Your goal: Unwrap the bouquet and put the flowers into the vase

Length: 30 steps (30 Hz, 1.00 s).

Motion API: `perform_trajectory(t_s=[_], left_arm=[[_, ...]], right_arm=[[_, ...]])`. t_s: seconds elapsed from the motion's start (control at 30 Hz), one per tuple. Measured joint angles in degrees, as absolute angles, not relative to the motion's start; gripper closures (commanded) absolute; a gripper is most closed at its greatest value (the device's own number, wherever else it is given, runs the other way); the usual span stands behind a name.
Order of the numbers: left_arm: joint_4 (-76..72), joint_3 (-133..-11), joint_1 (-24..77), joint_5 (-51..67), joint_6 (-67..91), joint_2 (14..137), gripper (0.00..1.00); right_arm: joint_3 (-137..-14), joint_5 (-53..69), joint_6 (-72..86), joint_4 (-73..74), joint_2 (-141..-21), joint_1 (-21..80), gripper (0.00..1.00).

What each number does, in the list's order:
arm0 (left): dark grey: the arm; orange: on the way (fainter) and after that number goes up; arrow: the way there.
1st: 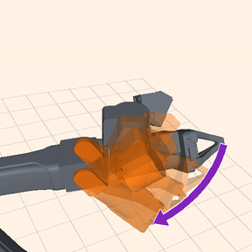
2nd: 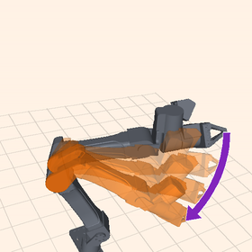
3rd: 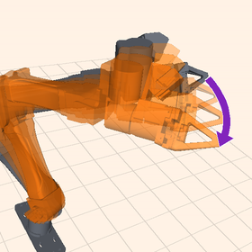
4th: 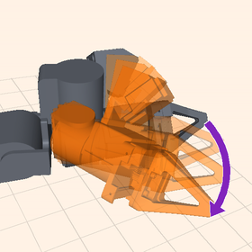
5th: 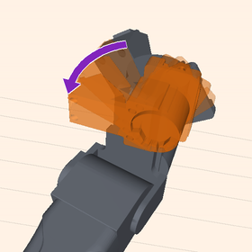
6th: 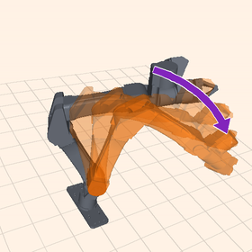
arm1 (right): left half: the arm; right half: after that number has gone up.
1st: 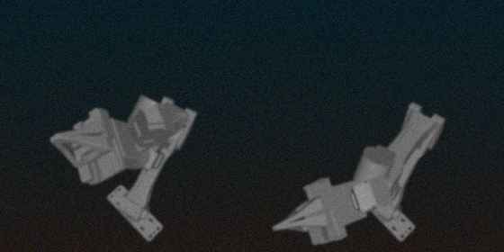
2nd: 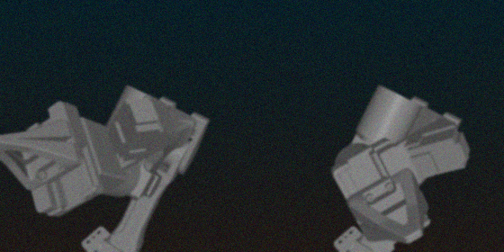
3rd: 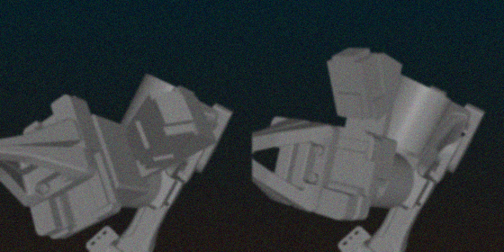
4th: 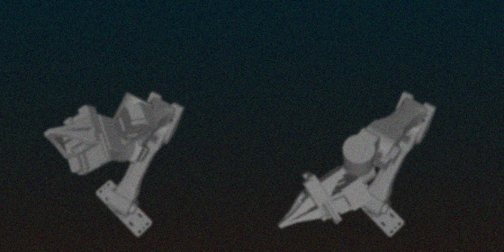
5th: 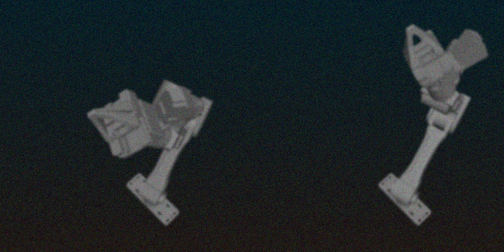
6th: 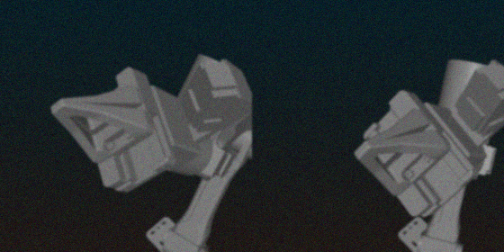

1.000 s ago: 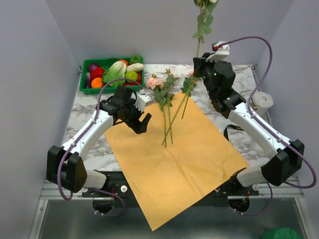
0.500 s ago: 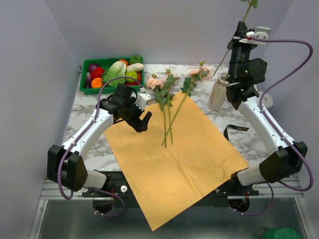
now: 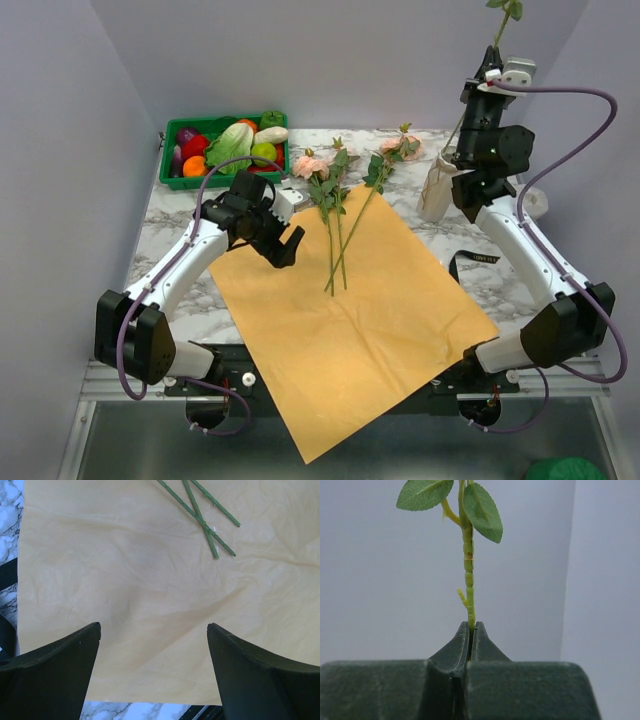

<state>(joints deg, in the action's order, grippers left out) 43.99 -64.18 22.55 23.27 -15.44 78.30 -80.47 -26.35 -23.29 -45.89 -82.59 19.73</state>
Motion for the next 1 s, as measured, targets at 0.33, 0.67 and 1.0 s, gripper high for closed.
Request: perform_trajectory(t_s=[0.33,0.67,1.0], left_arm=[[43.9,-64.0,22.5,23.7,-15.5,78.3,0.05],[43.9,-63.5,22.2,23.8,-15.9,78.2,0.05],[43.4,-63.5,22.1,24.0,-15.8,78.0,0.05]], right_arm=[[-72.4,-28.0,-24.7,-48.3,-82.5,18.9,0.99],[-66.8,-30.4,-19.4,-43.7,-79.9,18.3,0.35],[-64.1,-25.0,-4.8,-23.2,-68.3,18.3,0.28]])
